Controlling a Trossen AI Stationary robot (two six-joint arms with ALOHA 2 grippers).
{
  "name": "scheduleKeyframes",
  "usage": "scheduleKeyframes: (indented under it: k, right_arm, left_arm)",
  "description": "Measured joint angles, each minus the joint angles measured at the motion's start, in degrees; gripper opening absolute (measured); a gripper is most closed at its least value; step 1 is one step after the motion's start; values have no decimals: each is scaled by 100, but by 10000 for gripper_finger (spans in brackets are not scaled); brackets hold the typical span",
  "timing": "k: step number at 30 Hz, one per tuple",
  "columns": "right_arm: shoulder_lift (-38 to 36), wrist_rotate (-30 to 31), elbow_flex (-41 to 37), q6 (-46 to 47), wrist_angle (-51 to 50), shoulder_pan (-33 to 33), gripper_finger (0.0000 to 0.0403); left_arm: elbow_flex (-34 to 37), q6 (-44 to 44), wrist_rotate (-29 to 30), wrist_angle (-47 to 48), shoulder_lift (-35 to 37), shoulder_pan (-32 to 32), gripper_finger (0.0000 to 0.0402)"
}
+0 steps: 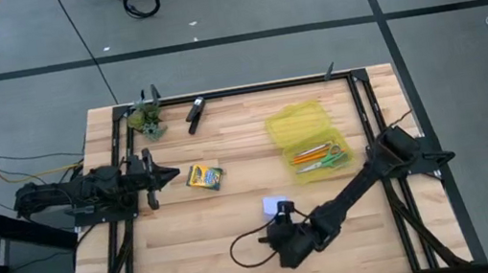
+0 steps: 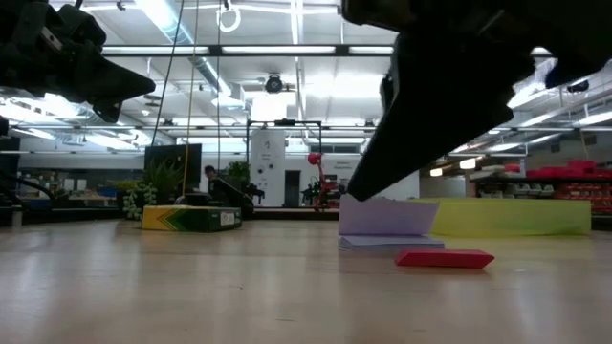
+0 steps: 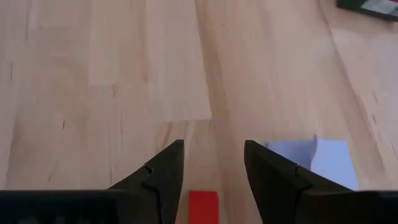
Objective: Pack school essentials
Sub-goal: Put the red eraser into the yellow supply box
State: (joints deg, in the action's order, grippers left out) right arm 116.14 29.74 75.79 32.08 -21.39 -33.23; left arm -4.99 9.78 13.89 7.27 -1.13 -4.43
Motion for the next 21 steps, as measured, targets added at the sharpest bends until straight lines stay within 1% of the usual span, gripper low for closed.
scheduleKeyframes:
  k: [6, 11, 17, 21]
  right_arm:
    - [0, 532, -227, 373, 183, -301, 175]
    - [0, 605, -647, 681, 649, -383, 175]
    - [0, 710, -1112, 674, 1199, -416, 175]
    - [0, 775, -1455, 577, 1803, -455, 175]
  left_arm:
    - [0, 0, 0, 0, 1, 1, 27]
    - [0, 1, -1, -1, 0, 2, 26]
    - [0, -1, 0, -1, 0, 1, 34]
    - [0, 0, 0, 0, 0, 1, 36]
